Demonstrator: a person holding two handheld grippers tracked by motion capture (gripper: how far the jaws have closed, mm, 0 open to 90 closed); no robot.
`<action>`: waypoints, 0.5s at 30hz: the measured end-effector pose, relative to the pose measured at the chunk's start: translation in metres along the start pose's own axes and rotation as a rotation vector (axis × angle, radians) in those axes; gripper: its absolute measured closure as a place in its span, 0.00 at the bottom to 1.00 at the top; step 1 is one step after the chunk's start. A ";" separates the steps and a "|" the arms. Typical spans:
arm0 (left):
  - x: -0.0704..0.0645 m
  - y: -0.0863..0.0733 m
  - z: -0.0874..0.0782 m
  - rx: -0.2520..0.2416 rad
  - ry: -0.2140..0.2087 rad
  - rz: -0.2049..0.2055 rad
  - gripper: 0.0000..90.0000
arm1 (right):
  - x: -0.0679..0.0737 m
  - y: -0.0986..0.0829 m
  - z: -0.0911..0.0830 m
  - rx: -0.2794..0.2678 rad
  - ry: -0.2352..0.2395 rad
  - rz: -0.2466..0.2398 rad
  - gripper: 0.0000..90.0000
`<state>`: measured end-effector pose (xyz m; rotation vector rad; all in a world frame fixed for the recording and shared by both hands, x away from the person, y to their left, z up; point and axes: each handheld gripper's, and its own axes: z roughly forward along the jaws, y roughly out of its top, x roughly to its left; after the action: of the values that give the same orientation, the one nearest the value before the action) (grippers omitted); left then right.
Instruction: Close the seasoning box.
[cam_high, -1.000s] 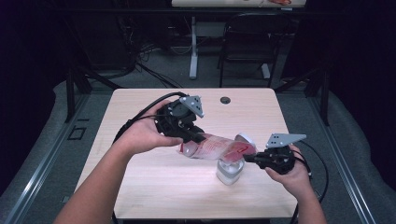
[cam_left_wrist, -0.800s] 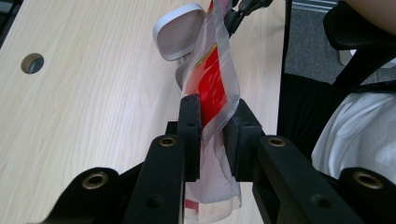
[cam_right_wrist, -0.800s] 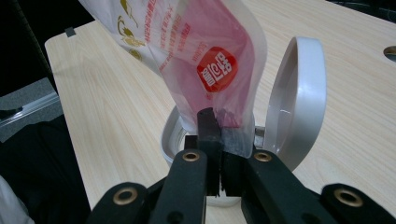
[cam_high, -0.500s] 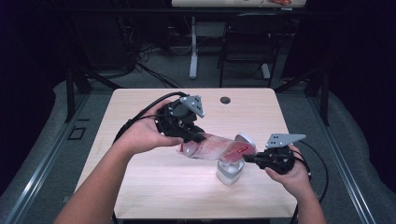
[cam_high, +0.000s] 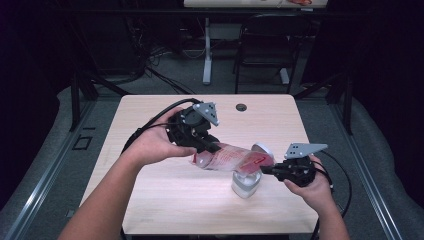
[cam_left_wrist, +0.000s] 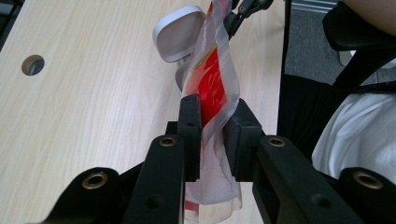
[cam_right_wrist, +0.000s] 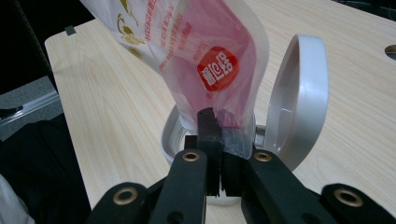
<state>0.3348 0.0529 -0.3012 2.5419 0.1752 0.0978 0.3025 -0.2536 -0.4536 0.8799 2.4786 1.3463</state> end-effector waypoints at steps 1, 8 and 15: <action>0.000 0.000 0.000 0.000 0.000 0.001 0.87 | 0.000 0.000 0.000 0.001 0.000 -0.001 0.99; 0.001 0.000 0.000 -0.002 0.000 0.002 0.87 | 0.000 0.000 -0.002 0.000 0.001 -0.002 0.99; 0.001 0.001 0.001 -0.003 0.000 0.004 0.87 | 0.000 -0.001 -0.004 0.002 0.000 -0.003 0.99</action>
<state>0.3358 0.0516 -0.3018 2.5396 0.1705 0.0995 0.3004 -0.2569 -0.4516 0.8770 2.4806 1.3428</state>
